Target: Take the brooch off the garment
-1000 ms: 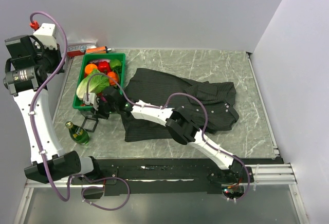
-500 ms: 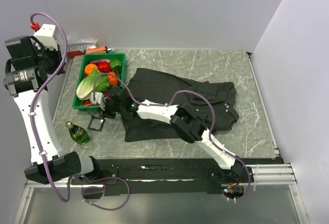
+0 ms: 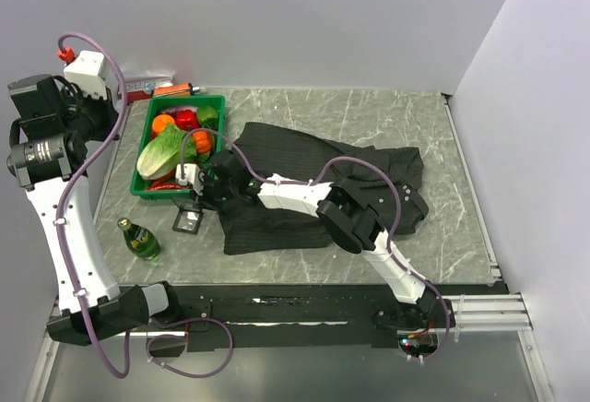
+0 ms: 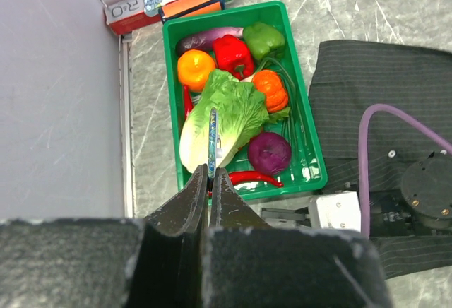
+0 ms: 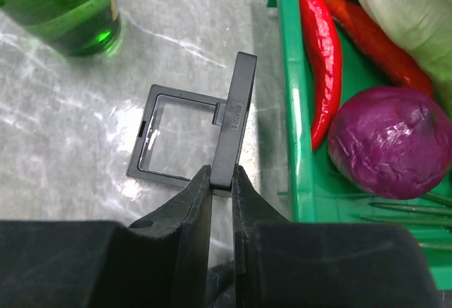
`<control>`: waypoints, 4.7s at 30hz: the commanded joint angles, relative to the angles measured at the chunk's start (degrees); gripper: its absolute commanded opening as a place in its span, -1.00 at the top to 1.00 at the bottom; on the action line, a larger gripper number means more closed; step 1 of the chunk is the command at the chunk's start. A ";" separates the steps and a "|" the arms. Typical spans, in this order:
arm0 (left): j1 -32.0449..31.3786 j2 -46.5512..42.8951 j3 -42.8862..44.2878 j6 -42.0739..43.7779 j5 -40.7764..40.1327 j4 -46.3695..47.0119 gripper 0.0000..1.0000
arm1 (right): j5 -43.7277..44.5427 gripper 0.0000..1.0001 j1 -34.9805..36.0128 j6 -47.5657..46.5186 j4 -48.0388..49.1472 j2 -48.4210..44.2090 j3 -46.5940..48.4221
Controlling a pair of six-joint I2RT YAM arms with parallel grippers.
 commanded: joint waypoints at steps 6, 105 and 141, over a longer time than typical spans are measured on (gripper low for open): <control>0.12 -2.80 -0.34 5.84 2.06 -0.21 0.99 | -4.49 0.80 -1.51 -5.05 -8.68 -5.14 -3.60; -36.27 -2.64 -66.52 33.52 -33.53 32.39 0.99 | 4.92 -1.00 -24.71 -3.38 -20.20 -51.37 -34.45; -36.36 -0.25 -51.86 25.17 -22.03 11.34 0.02 | 6.24 -1.00 -25.06 -5.92 -21.25 -51.19 -34.37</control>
